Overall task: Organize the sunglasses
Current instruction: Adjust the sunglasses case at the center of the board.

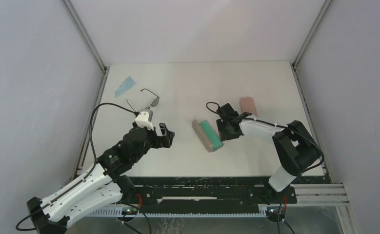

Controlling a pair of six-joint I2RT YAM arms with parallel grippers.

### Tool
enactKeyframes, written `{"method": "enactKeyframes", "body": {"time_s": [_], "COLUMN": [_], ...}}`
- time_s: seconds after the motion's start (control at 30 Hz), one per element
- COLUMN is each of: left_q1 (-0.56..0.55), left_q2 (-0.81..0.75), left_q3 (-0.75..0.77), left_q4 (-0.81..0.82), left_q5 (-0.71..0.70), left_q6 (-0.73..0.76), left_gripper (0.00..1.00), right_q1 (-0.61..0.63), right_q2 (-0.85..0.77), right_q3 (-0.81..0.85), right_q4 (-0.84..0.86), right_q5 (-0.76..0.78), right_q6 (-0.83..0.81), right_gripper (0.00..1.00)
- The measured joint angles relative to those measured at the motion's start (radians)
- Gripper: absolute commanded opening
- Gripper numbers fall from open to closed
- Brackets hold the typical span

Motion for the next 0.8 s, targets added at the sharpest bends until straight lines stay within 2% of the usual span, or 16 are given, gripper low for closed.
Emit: {"method": "enactKeyframes", "body": {"time_s": [0.4,0.8], "left_q1": [0.000,0.000], "left_q2": [-0.018,-0.068], "left_q3": [-0.028,-0.048], "left_q4": [0.031,0.057], "left_q5": [-0.002,-0.035], "left_q6": [0.023,0.028], "left_gripper": [0.99,0.99], "right_q1": [0.080,0.175], "right_q2": [-0.001,-0.001], "right_q3": [0.003,0.003], "right_q4": [0.001,0.043], "right_q5": [-0.089,-0.186], "right_q6": [0.028,0.135], "right_gripper": [0.42,0.43]}}
